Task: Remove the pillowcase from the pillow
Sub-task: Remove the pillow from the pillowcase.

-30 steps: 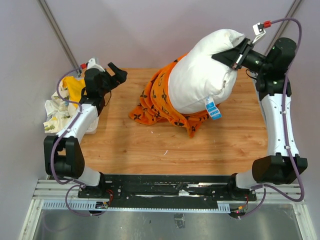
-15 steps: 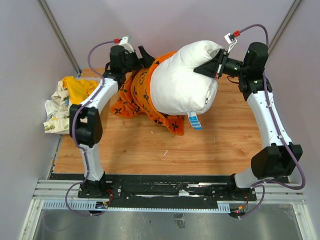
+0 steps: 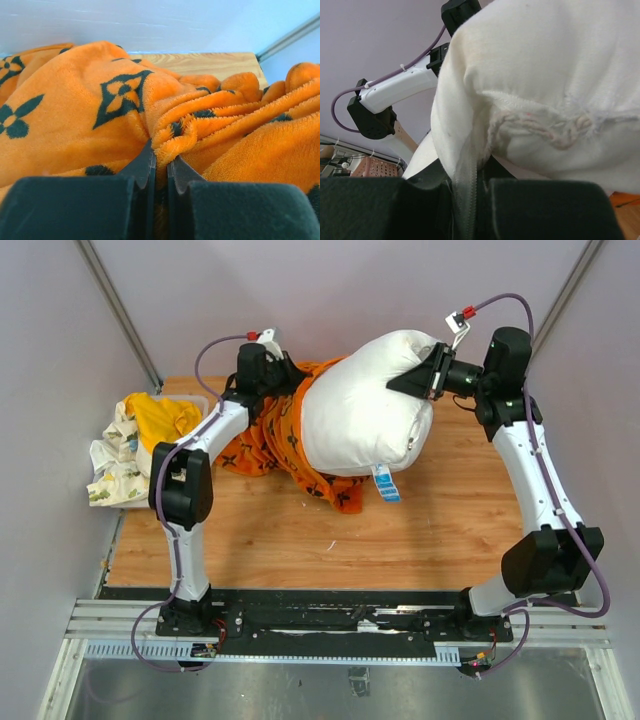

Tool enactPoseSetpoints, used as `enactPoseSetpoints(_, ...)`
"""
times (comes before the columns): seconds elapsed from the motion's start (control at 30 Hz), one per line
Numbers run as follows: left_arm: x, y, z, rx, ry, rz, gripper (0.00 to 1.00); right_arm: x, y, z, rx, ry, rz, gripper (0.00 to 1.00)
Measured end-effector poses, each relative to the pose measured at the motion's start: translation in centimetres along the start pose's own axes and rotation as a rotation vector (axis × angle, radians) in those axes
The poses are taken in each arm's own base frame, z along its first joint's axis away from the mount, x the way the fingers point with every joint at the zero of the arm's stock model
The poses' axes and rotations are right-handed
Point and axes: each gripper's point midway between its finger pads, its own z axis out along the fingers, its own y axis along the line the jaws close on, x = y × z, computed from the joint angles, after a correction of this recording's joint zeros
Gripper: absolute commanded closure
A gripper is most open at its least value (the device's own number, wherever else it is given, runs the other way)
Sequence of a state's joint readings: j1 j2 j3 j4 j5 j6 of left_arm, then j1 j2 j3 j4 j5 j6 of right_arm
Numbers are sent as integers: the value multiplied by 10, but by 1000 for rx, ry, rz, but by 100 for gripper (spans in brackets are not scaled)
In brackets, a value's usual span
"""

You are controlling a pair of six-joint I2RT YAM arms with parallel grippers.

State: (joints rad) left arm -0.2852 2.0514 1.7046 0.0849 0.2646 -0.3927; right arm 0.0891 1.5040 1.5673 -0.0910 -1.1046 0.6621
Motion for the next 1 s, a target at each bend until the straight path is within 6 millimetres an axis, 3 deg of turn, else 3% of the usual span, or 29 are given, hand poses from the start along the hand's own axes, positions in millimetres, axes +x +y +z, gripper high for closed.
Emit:
enactPoseSetpoints(0.13, -15, 31, -13, -50, -29, -107, 100, -2, -10, -3, 27, -24, 16, 99)
enactPoseSetpoints(0.23, -26, 58, -27, -80, -48, -191, 100, 1, -34, -13, 78, -59, 90, 99)
enactPoseSetpoints(0.3, -29, 88, -40, -149, -67, -227, 100, 2, -48, -23, 108, -88, 150, 99)
enactPoseSetpoints(0.4, -16, 137, -58, -267, -58, -286, 99, -7, -56, -43, 143, -146, 186, 99)
enactPoseSetpoints(0.47, -1, 149, -63, -310, -24, -317, 99, -13, -50, -49, 142, -168, 181, 99)
enactPoseSetpoints(0.57, 2, 146, -63, -334, -9, -318, 95, -14, -41, -52, 129, -173, 177, 99)
enactPoseSetpoints(0.63, -1, 144, -64, -336, -10, -312, 73, -15, -38, -54, 131, -178, 175, 99)
enactPoseSetpoints(0.7, -4, 143, -68, -346, -13, -298, 37, -15, -39, -57, 144, -184, 179, 99)
enactPoseSetpoints(0.73, -6, 145, -71, -359, -19, -288, 25, -15, -41, -59, 156, -189, 182, 99)
enactPoseSetpoints(0.8, -8, 151, -80, -381, -20, -272, 10, -17, -41, -65, 185, -206, 177, 99)
enactPoseSetpoints(0.9, -12, 151, -100, -412, -18, -256, 3, -18, -39, -73, 238, -236, 158, 99)
enactPoseSetpoints(1.0, -33, 136, -128, -437, -51, -213, 1, -18, -36, -80, 302, -263, 139, 99)
